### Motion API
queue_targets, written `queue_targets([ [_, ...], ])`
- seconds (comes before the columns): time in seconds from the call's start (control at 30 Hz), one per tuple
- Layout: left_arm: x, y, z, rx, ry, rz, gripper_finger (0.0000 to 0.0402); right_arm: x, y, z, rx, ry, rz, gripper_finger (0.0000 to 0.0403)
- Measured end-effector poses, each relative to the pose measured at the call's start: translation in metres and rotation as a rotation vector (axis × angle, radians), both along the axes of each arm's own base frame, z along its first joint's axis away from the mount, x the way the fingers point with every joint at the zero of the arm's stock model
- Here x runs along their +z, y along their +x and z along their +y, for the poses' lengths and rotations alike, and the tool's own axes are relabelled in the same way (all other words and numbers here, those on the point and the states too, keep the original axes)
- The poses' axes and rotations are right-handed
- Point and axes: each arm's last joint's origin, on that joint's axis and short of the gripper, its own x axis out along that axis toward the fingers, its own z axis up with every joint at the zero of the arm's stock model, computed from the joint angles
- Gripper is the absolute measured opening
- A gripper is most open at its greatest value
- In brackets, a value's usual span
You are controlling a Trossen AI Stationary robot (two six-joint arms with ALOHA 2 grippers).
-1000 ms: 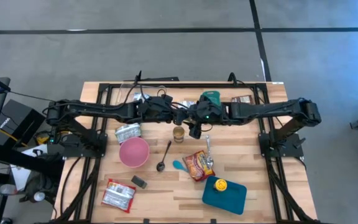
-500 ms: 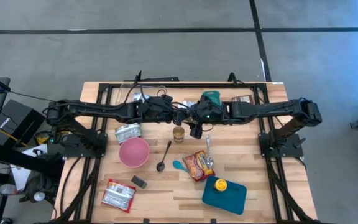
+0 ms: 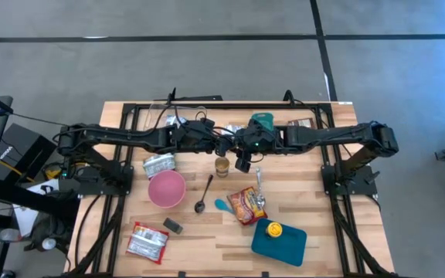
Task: Pick & Place Food Item
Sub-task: Put the black seasoning bottle into the blue bin
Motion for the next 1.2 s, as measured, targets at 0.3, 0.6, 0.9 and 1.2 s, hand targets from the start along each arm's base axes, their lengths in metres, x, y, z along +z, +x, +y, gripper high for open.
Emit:
queue_targets([
  [0.3,0.001,0.0,0.0,0.002,0.001,-0.009,0.0246,-0.001,-0.001,0.001,0.005,0.005,0.015,0.0143],
  [0.6,0.003,0.001,0.001,-0.05,0.002,-0.031,0.0261,0.0,-0.009,0.0,0.004,0.007,0.067,0.013],
  [0.9,0.019,-0.007,0.001,-0.08,0.077,-0.067,0.0259,0.011,-0.026,-0.005,-0.031,0.005,0.095,0.0129],
  [1.2,0.043,-0.025,-0.002,-0.14,0.248,-0.1,0.0259,0.029,-0.053,-0.01,-0.08,0.017,0.022,0.0128],
])
